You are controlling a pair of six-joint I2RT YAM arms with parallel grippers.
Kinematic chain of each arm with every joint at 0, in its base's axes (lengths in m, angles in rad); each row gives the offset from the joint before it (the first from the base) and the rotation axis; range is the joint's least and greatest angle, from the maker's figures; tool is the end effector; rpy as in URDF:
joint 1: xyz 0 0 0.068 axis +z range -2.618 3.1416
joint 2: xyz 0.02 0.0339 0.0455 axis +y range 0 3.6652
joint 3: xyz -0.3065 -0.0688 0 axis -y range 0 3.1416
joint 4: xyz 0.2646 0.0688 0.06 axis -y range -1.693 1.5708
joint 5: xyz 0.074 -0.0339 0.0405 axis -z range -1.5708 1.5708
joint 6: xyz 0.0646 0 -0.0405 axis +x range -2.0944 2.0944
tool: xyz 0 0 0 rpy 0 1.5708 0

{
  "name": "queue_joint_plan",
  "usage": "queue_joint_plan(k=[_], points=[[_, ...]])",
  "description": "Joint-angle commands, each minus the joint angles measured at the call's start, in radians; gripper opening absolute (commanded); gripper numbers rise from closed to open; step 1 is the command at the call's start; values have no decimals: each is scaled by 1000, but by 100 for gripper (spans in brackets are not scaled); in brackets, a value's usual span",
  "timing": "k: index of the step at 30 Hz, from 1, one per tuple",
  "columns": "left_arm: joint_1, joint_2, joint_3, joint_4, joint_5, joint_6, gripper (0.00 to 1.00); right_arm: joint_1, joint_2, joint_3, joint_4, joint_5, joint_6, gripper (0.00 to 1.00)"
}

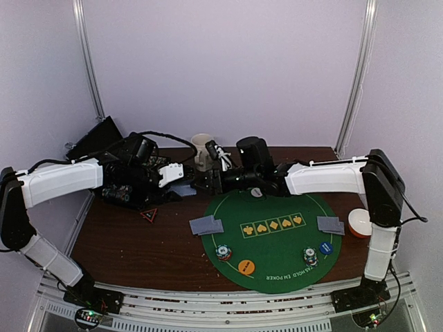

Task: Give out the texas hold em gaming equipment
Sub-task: Pick up the poker card from the face-down deck piles.

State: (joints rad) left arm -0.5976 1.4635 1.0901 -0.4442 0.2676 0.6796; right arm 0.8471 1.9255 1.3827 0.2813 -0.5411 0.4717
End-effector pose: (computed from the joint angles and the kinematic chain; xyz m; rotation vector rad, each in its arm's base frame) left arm 0.2786 -0.2103 0.2781 1.5110 1.8242 -0.2798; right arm 0.3121 0.4034 0.2822 -0.7897 1.8812 1.3758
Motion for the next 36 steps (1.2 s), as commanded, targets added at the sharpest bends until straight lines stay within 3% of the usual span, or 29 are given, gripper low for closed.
queue_joint_plan(k=[1,9,16,22,32,36], points=[[-6,-28,8,34,14,2,53,4,40,58,73,-4,40,59],[-6,-24,10,36,15,1,53,12,107,132,-29,45,2,54],[-6,-20,8,35,11,1,51,10,68,135,-127,125,-70,36],[-6,-20,5,35,4,1,50,11,45,133,-164,135,-84,27],[-5,-19,4,35,-5,1,50,12,20,150,-235,144,-110,25],[-5,-20,2,36,-8,1,51,13,11,165,-271,143,-119,17]])
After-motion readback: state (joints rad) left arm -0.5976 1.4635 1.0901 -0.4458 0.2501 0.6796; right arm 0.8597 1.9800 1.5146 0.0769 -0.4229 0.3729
